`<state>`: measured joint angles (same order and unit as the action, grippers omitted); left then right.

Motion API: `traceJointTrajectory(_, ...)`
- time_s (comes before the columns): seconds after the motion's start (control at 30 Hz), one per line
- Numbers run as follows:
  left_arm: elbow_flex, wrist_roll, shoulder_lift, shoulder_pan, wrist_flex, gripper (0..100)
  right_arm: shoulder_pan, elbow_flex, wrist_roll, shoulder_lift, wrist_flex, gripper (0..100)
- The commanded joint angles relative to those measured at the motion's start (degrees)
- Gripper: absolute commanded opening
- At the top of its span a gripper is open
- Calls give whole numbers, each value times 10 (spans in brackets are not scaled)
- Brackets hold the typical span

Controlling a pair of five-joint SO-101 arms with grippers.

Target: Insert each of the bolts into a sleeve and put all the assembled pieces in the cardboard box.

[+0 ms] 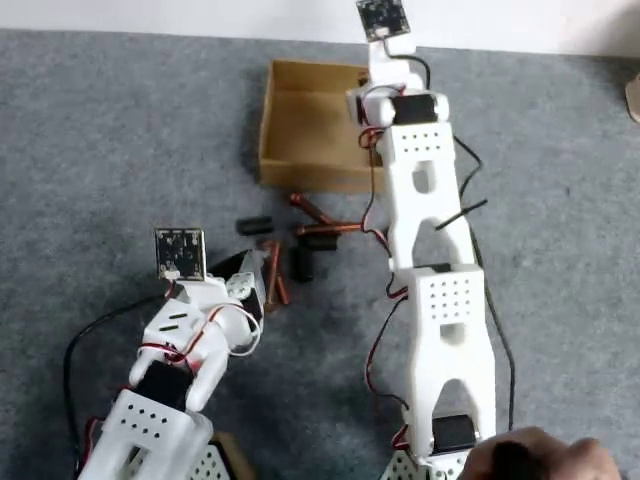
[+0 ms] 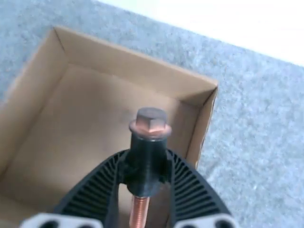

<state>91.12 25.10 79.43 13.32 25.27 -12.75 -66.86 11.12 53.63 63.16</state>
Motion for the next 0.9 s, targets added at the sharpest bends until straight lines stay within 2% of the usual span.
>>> traceJointTrajectory(0.0, -4, 2, 2, -5, -12, 7, 15, -40, -5, 9, -1, 4)
traceJointTrajectory(0.2, -4, 2, 2, -5, -12, 7, 16, -36, -7, 26, -1, 4)
traceJointTrajectory(0.6, -4, 2, 2, -5, -12, 7, 29, -5, -62, 51, 1, 4)
traceJointTrajectory(0.87, -4, 3, 2, -5, -12, 7, 32, -6, -62, 95, 0, 4)
